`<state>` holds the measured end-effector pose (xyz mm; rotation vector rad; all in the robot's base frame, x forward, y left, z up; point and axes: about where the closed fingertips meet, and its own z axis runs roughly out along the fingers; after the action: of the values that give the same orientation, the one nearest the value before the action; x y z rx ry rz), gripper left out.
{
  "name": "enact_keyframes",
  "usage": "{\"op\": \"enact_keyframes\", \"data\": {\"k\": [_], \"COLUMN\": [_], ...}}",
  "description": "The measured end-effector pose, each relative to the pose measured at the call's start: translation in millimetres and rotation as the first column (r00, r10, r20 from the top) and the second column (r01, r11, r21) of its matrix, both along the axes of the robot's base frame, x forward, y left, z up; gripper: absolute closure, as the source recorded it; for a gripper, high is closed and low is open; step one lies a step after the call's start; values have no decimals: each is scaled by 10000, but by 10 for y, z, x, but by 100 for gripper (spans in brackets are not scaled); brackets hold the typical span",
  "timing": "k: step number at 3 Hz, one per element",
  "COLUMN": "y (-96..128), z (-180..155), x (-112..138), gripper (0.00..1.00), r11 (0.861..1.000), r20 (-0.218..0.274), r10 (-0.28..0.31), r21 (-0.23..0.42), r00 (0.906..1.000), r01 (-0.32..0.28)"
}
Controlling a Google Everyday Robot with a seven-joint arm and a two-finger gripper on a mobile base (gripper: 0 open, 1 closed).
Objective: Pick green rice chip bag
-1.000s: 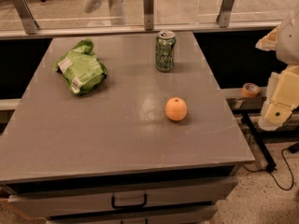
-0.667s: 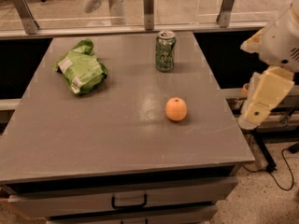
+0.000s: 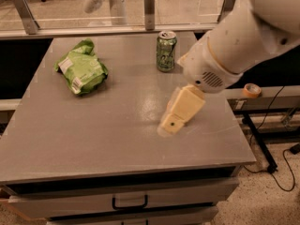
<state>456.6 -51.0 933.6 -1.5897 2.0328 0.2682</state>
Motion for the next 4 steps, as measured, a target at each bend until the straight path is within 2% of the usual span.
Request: {"op": "enact_keyframes", "data": {"k": [1, 2, 3, 4], "y": [86, 87, 387, 804], "z": [87, 88, 23, -128], "x": [146, 146, 342, 612], "gripper": [0, 0, 0, 0], "r11": [9993, 9993, 9970, 9894], "r20": [669, 669, 533, 242], "r10": [-210, -209, 337, 803], "r21": [315, 316, 675, 1198], "r00": [9975, 9975, 9980, 9965], "r01": [189, 188, -372, -826]}}
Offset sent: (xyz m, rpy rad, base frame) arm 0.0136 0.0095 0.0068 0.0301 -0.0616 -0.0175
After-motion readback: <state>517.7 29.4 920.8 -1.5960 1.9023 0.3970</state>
